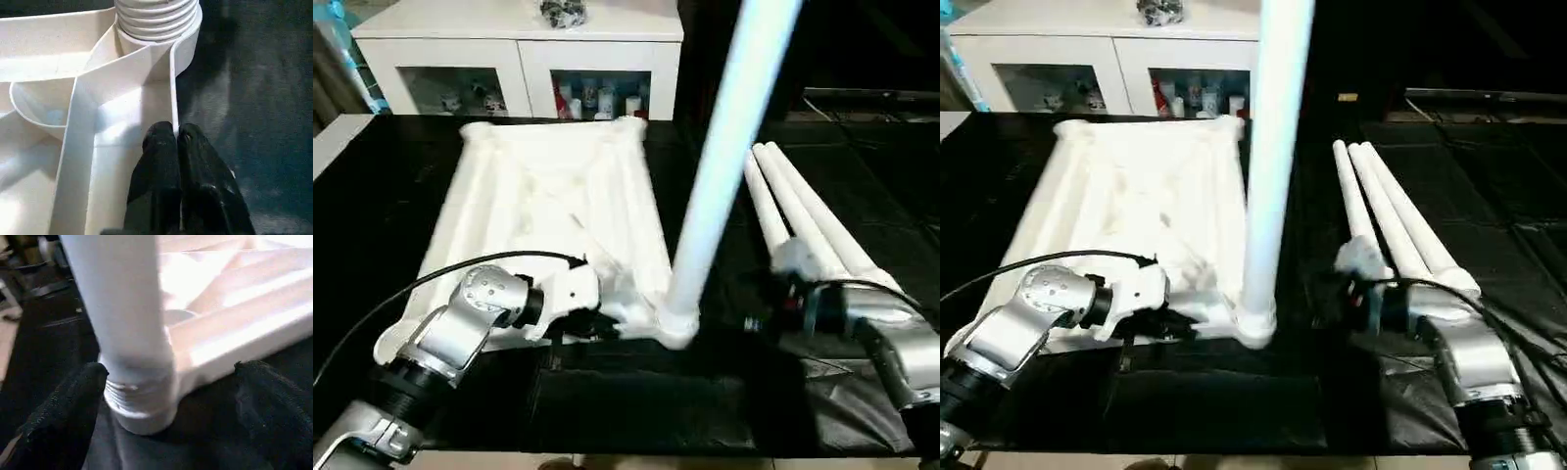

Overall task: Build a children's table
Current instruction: Rotate leg to tighten

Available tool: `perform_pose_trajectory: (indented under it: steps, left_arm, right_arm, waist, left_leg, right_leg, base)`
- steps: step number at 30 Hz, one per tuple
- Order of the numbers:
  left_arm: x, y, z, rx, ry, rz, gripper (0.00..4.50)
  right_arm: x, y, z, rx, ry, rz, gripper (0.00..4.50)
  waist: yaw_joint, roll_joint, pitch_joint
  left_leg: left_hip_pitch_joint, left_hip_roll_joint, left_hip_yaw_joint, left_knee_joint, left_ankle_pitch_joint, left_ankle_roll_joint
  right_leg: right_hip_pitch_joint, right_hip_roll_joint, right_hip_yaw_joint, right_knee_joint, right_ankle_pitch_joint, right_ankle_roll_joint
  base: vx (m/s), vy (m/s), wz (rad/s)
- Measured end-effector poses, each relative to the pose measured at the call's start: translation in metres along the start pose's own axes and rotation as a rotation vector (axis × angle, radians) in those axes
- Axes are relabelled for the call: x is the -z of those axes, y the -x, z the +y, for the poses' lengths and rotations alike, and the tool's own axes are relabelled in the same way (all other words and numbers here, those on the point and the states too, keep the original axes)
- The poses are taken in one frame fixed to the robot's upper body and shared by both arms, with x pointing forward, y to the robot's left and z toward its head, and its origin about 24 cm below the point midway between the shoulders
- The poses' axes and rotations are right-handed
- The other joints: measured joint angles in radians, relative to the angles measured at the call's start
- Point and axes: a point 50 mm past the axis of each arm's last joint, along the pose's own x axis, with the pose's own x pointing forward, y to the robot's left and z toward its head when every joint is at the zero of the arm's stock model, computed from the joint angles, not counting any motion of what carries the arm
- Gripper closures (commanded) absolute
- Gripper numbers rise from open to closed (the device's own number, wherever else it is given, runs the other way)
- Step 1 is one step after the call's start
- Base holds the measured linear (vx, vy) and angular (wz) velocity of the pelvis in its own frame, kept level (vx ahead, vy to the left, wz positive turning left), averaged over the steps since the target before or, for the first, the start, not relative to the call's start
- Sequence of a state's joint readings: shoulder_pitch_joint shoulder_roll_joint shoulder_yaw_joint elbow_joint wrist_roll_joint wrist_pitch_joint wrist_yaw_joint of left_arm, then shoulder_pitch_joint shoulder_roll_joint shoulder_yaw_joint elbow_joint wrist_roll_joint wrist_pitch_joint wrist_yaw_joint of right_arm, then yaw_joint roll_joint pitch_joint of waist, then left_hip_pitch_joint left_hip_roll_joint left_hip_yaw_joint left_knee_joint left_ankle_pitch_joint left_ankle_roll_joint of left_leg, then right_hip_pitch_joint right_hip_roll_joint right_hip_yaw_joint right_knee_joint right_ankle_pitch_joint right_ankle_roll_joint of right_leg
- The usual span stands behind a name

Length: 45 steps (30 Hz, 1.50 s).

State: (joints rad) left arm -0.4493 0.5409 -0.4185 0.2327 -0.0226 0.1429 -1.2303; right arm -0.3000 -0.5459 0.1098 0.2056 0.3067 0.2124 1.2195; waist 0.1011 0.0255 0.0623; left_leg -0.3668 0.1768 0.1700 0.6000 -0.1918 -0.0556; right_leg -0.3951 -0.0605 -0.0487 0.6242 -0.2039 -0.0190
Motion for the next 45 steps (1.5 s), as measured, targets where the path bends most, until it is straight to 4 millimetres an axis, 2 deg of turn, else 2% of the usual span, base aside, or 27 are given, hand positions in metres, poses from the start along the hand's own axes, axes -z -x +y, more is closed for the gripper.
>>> perform_pose_trajectory:
  steps: [6,12,13,15,17,25,27,37,44,45]
  left_arm:
    - [-0.001,-0.001,0.002,0.014,-0.012,0.013,4.50]
    - [-0.002,-0.001,0.003,0.024,-0.015,0.012,4.50]
    - [-0.002,-0.001,0.003,0.024,-0.015,0.013,4.50]
    - [-0.002,-0.001,0.003,0.025,-0.016,0.012,4.50]
    - [-0.002,-0.002,0.003,0.026,-0.016,0.011,4.50]
    - [-0.002,-0.002,0.003,0.032,-0.015,0.009,4.50]
    - [-0.002,-0.001,0.003,0.036,-0.014,0.009,4.50]
    - [0.000,0.000,0.003,0.019,0.067,-0.003,4.50]
    - [0.004,-0.003,0.004,-0.165,0.242,-0.042,4.50]
    - [0.004,-0.003,0.005,-0.212,0.273,-0.049,4.50]
  right_arm:
    - [0.004,-0.018,0.002,-0.057,0.032,0.012,0.03]
    - [0.007,-0.026,0.004,-0.120,0.017,0.021,0.03]
    - [0.006,-0.028,0.005,-0.129,0.018,0.017,0.29]
    - [0.007,-0.032,0.005,-0.142,0.009,0.012,0.29]
    - [0.009,-0.033,0.004,-0.143,-0.003,0.008,0.61]
    - [0.011,-0.035,0.003,-0.156,-0.026,0.011,1.20]
    - [0.011,-0.035,0.003,-0.164,-0.030,0.012,1.53]
    - [0.012,-0.040,0.003,-0.148,-0.049,-0.003,1.74]
    - [0.016,-0.064,-0.001,0.114,-0.126,-0.091,1.75]
    - [0.016,-0.071,-0.002,0.180,-0.151,-0.114,1.75]
  waist:
    - [0.001,0.000,0.000]
    - [0.002,0.000,0.000]
    - [0.002,0.000,0.000]
    - [0.003,0.000,0.000]
    - [0.005,0.000,0.000]
    - [0.009,0.000,0.000]
    - [0.010,0.000,0.000]
    - [0.008,0.001,-0.001]
    - [-0.029,0.000,-0.001]
    - [-0.039,0.000,-0.001]
  left_leg:
    - [0.000,0.001,0.000,0.002,0.000,-0.001]
    - [0.000,0.001,0.000,0.002,0.000,-0.001]
    - [0.000,0.001,0.000,0.002,0.000,-0.001]
    - [0.000,0.001,0.000,0.002,0.000,-0.001]
    - [0.000,0.001,0.000,0.003,0.000,-0.001]
    - [0.000,0.001,0.000,0.003,0.000,-0.001]
    - [0.000,0.001,0.000,0.003,0.000,-0.001]
    - [0.001,0.002,0.000,0.002,0.000,-0.002]
    - [0.001,0.002,0.000,0.002,0.001,-0.004]
    - [0.001,0.002,0.000,0.002,0.001,-0.004]
  right_leg:
    - [0.000,0.000,0.000,0.004,0.000,0.000]
    - [-0.001,0.000,0.000,0.004,0.000,0.000]
    - [-0.001,0.000,0.000,0.004,0.000,0.000]
    - [0.000,0.000,0.000,0.004,0.000,0.000]
    - [-0.001,0.000,0.000,0.004,0.000,0.000]
    - [-0.001,0.000,0.000,0.004,0.000,0.000]
    - [-0.001,0.000,0.000,0.004,0.000,0.000]
    - [-0.001,0.000,0.000,0.005,0.000,0.000]
    - [0.000,0.001,0.000,0.006,0.002,-0.004]
    - [-0.001,0.001,0.000,0.006,0.003,-0.004]
  base:
    - [0.000,0.000,0.00]
    - [0.000,0.000,0.00]
    - [0.000,0.000,0.00]
    - [0.000,0.000,0.00]
    - [0.000,0.000,0.00]
    - [0.000,0.000,0.00]
    - [0.000,0.000,0.00]
    - [0.000,0.000,0.00]
    - [0.000,0.000,0.00]
    - [0.000,0.000,0.00]
